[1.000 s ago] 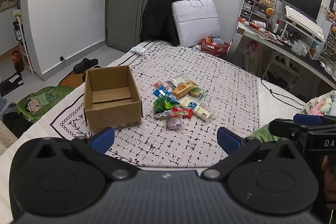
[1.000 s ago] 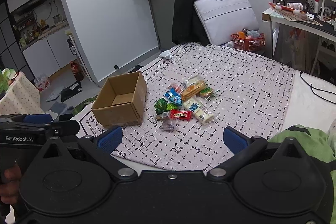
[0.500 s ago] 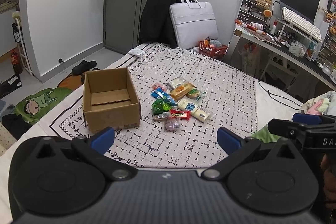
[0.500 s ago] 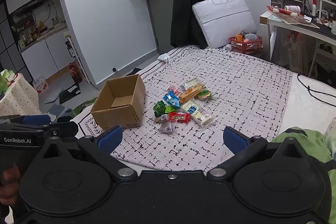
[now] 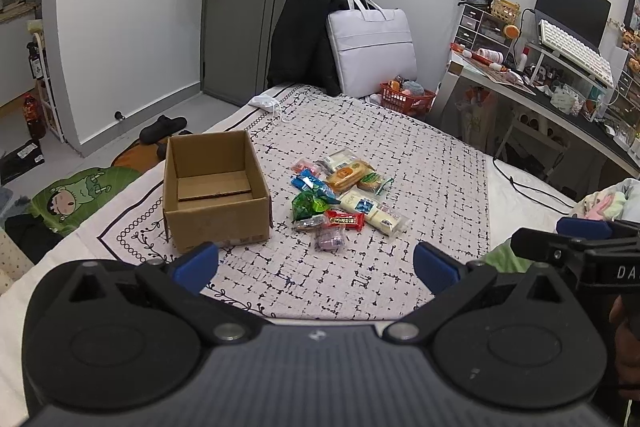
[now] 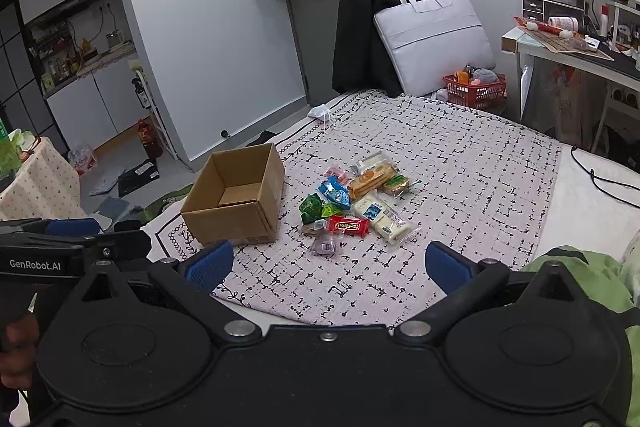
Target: Organize snacks
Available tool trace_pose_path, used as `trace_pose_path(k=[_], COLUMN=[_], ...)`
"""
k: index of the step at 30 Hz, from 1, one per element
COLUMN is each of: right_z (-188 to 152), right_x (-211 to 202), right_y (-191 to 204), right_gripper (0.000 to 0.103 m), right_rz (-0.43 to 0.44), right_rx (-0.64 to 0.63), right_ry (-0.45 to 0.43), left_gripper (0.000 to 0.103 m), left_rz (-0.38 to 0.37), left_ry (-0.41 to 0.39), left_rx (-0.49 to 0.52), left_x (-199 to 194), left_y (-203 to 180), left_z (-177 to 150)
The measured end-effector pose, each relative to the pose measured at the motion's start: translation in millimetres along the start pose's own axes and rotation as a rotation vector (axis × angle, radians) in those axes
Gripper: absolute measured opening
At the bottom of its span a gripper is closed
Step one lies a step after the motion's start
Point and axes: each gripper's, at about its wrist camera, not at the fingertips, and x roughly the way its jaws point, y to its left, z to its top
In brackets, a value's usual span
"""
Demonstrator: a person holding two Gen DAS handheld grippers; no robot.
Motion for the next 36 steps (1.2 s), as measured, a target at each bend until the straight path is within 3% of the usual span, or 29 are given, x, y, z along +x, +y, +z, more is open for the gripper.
trace_pose_path(k=[22,36], right_z=[3.0,19.2], right_x=[13.9,54.7], right_y=[-9.4,-32.1], right_gripper=[0.103,0.102], right_rz=[0.002,0.034], right_rx=[0.007,0.040], right_ry=[0.020,0.039], left_gripper=[0.103,0.103], left_rz=[0.000,0.022], left_ry=[0.012,0.051], left_rx=[-0.003,-0.044], left_x=[9.4,56.0], left_y=[-3.3,-1.6], left_z=[-0.5,15.8])
